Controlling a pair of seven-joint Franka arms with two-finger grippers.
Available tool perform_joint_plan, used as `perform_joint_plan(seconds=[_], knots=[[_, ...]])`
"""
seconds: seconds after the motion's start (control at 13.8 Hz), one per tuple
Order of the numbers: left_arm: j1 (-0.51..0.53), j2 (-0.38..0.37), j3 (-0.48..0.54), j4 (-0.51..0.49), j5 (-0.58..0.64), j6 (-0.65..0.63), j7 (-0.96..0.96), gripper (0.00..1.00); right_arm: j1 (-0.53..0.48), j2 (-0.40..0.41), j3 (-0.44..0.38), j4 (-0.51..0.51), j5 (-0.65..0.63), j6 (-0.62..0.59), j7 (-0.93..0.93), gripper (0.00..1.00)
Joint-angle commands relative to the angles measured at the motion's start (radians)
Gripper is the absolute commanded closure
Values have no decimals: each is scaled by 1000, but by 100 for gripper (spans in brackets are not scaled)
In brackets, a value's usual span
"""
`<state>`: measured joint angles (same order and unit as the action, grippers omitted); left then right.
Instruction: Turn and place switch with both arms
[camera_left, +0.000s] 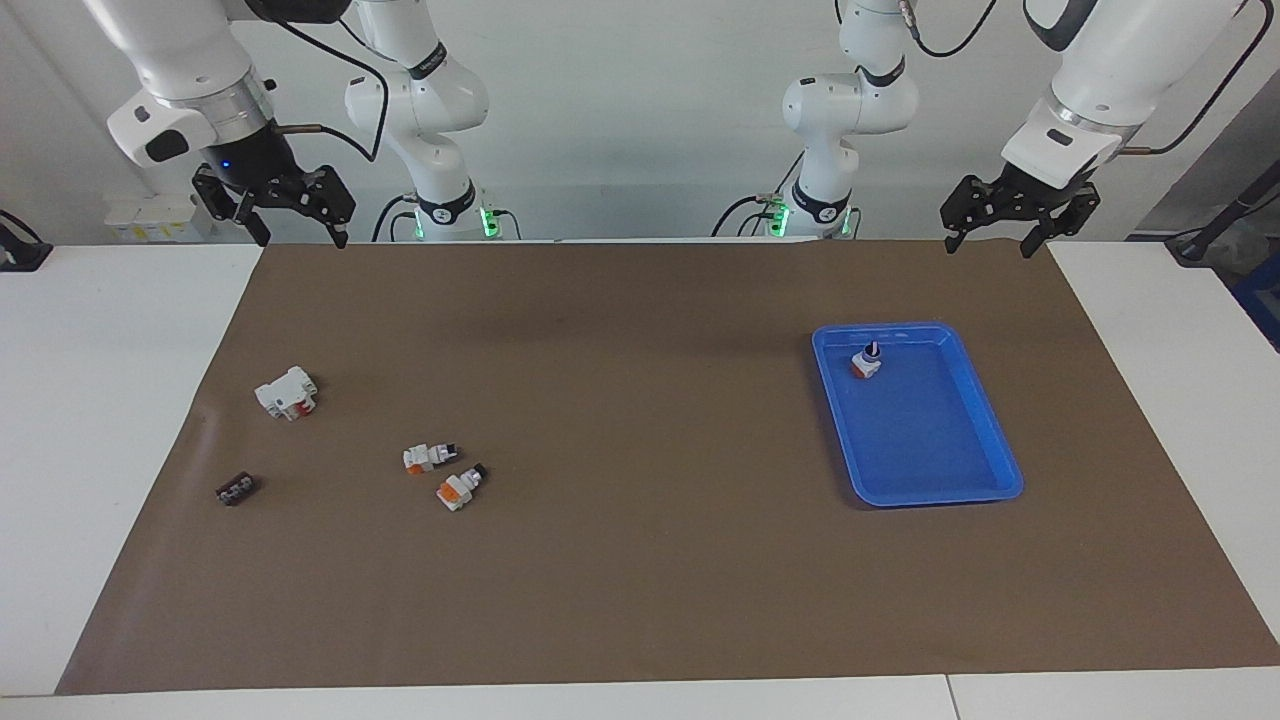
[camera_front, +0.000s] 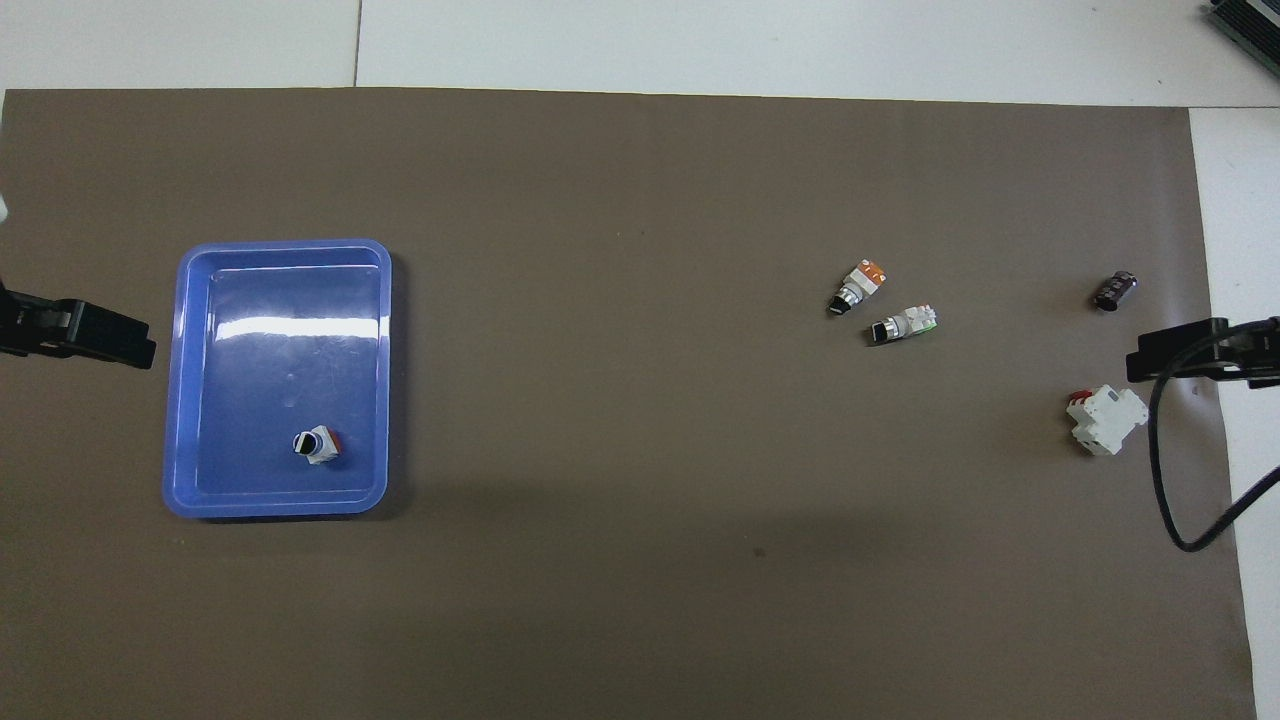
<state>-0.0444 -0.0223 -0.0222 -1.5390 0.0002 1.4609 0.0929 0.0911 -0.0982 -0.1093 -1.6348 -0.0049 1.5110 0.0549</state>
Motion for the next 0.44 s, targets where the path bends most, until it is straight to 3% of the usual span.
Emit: perform_joint_plan(seconds=[0.0, 0.36], knots=[[11, -30, 5, -33, -16, 15, -1, 0, 2, 5, 2, 13, -1, -21, 26, 0], [15, -36, 5, -24, -16, -4, -27, 0, 2, 2, 2, 9, -1, -22, 36, 0]])
